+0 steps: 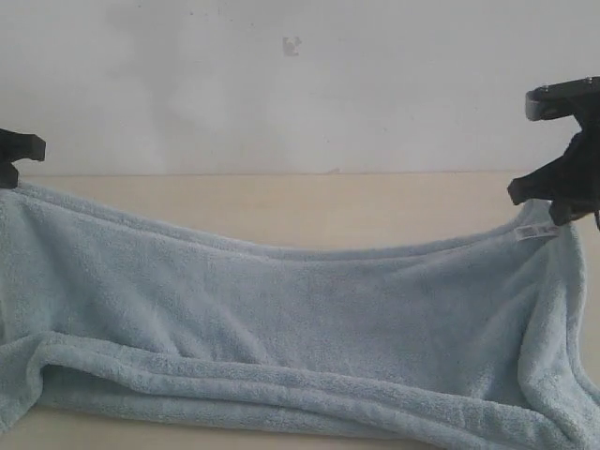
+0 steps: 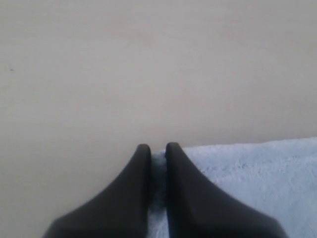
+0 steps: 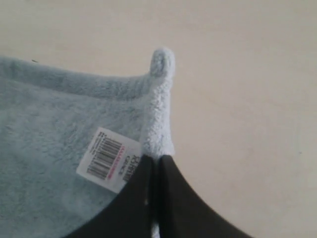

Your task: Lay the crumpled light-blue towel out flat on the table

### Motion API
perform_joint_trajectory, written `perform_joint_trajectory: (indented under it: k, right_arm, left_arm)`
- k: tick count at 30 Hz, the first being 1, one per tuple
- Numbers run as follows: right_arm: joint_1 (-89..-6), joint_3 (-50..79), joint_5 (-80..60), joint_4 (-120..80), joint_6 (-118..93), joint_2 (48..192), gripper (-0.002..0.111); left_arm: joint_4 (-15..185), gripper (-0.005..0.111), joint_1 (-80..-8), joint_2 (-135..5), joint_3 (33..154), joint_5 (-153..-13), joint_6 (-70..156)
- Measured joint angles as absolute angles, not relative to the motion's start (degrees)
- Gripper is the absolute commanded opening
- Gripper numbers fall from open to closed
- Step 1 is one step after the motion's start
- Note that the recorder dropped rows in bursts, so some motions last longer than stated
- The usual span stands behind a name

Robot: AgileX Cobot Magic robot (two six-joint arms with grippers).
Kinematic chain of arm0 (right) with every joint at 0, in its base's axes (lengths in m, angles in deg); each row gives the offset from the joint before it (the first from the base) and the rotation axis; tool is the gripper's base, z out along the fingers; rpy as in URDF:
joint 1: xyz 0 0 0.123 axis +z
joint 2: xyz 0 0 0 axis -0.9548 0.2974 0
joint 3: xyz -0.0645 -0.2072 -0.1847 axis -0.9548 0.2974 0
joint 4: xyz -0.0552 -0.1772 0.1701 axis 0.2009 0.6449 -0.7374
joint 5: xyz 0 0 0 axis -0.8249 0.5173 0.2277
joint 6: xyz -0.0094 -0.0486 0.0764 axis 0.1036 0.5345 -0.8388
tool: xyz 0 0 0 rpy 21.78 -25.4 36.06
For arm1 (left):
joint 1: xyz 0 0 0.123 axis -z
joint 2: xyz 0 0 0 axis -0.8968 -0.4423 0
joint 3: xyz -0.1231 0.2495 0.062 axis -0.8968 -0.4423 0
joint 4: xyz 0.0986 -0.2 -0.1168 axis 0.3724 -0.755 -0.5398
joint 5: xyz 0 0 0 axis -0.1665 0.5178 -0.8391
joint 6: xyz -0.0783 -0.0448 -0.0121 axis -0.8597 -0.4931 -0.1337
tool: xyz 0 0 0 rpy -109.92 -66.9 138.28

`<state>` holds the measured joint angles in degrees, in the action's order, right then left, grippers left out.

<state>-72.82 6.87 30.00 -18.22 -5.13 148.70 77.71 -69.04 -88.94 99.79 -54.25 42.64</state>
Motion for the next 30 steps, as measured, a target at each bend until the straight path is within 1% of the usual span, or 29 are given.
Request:
perform_joint_trajectory:
  k: [3, 7, 11, 14, 19, 24, 30]
  right_arm:
    - [-74.5, 7.4, 30.2, -16.0, -7.4, 148.9, 0.0]
    - [-76.6, 10.8, 25.8, -15.5, -9.4, 149.0, 0.0]
    - [-77.3, 13.1, 22.1, -15.4, -10.5, 149.1, 0.0]
    - [-77.3, 13.3, 21.3, -16.6, -10.9, 146.5, 0.0]
    - [-77.3, 13.3, 22.2, -17.4, -10.9, 136.5, 0.0]
    - [-77.3, 13.3, 24.9, -17.5, -10.8, 121.8, 0.0]
    - [-77.3, 13.3, 27.2, -17.5, -10.4, 108.4, 0.0]
  left_arm:
    - [77.7, 0.004, -69.0, -88.6, 97.8, -54.6, 42.6]
    - [77.4, 0.004, -69.0, -88.6, 94.3, -58.2, 43.1]
    - [76.2, 0.004, -69.0, -88.1, 93.4, -60.7, 43.1]
    - [74.8, 0.004, -69.0, -83.4, 93.3, -60.9, 43.2]
    - [72.0, 0.004, -69.0, -70.9, 93.3, -61.0, 43.3]
    - [71.4, 0.004, -69.0, -58.1, 93.3, -58.8, 43.5]
    - [71.3, 0.004, -69.0, -47.4, 93.3, -56.1, 43.5]
